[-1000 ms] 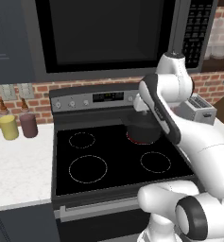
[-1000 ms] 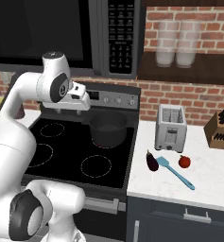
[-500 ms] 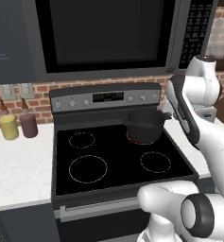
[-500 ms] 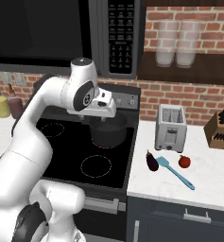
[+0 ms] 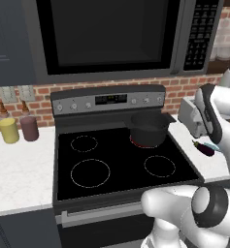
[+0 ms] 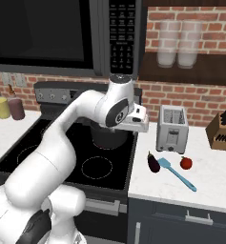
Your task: Put the bell pepper and eggplant in the pot. Retrieve the spatula and lightly stir the vegetables in the pot.
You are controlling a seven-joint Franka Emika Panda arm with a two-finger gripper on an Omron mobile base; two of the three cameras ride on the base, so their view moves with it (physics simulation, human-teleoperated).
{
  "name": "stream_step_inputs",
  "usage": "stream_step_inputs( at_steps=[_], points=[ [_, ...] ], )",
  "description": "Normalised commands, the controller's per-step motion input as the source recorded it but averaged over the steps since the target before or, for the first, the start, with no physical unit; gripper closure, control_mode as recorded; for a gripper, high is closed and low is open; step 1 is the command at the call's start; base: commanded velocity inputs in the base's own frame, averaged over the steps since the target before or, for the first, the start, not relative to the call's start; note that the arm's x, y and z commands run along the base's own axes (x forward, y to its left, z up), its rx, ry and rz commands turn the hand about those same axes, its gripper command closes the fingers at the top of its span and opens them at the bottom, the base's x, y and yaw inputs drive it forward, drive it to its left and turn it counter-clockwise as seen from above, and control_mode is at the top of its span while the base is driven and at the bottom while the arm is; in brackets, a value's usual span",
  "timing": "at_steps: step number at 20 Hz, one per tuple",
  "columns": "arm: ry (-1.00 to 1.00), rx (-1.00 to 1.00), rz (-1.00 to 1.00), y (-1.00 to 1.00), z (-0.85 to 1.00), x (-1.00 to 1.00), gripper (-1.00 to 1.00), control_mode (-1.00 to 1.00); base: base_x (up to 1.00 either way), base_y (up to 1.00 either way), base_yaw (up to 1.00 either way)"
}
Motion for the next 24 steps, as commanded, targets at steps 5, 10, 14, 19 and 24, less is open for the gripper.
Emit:
stream_step_inputs(
  at_steps=[5, 10, 14, 19, 24],
  points=[
    [0.01, -0.02, -0.01, -0.96, -0.6, 0.18, -1.0, -1.0, 0.0, 0.0, 0.0],
    [0.0, -0.04, 0.0, -0.66, -0.64, 0.4, -1.0, -1.0, 0.0, 0.0, 0.0],
    [0.0, -0.03, 0.0, -0.42, -0.58, 0.3, -1.0, -1.0, 0.0, 0.0, 0.0],
    [0.0, -0.03, 0.01, -0.05, -0.58, 0.37, -1.0, -1.0, 0.0, 0.0, 0.0],
    [0.08, -0.02, 0.05, 0.01, -0.62, 0.38, -1.0, -1.0, 0.0, 0.0, 0.0]
  ],
)
